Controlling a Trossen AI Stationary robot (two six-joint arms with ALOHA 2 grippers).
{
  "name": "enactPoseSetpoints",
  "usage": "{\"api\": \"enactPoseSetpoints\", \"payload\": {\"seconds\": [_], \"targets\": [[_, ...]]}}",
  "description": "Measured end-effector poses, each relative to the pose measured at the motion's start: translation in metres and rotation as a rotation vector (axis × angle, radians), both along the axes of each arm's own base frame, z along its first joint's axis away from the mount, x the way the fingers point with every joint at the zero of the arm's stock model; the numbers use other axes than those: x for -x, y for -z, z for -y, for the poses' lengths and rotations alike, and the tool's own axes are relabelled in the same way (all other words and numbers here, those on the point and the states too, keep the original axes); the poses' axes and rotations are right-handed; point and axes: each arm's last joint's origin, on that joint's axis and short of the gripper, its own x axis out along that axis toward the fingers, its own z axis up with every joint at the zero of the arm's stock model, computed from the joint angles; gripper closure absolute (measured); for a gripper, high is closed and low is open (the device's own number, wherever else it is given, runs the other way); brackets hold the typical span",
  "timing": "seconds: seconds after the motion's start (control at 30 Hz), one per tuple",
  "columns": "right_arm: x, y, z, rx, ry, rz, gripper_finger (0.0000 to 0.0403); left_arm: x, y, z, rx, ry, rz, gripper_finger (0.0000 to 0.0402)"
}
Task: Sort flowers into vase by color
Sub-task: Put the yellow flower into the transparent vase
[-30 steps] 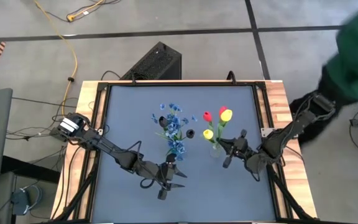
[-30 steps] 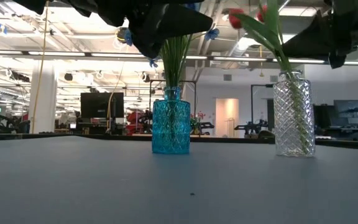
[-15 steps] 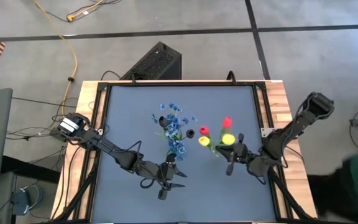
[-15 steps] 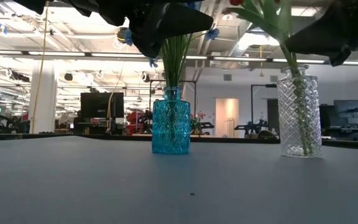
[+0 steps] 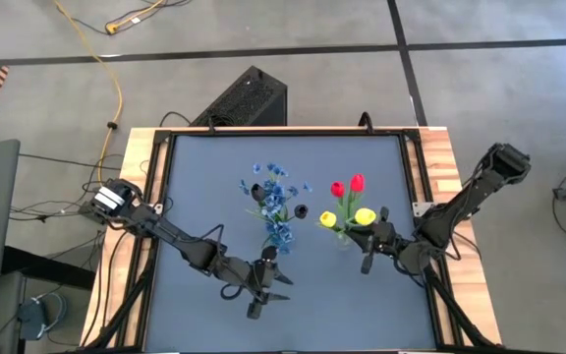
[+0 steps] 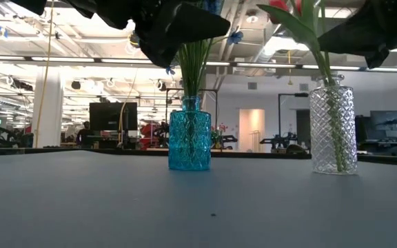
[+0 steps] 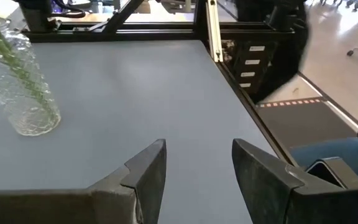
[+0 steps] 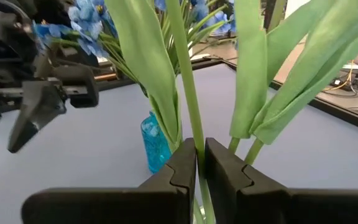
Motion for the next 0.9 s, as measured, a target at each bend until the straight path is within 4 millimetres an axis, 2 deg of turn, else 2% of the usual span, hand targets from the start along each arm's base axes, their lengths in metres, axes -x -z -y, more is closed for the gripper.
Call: {"api": "enactPoseSetpoints", "payload": {"seconds": [0.53, 0.63, 0.9], "targets": [[0.008, -0.001, 0.005, 0.036, -0.028, -0.055, 0.0338, 0.003, 0.001, 0.004, 0.002, 0.011, -0.011, 0.0230], [0.011, -0.001, 0.007, 0.052, -0.029, -0.075, 0.0318, 0.003, 0.001, 0.004, 0.002, 0.011, -0.016, 0.0230], [0.019, -0.002, 0.018, 0.021, -0.091, -0.148, 0.0232, 0.003, 0.001, 0.004, 0.002, 0.010, -0.015, 0.0230]]}}
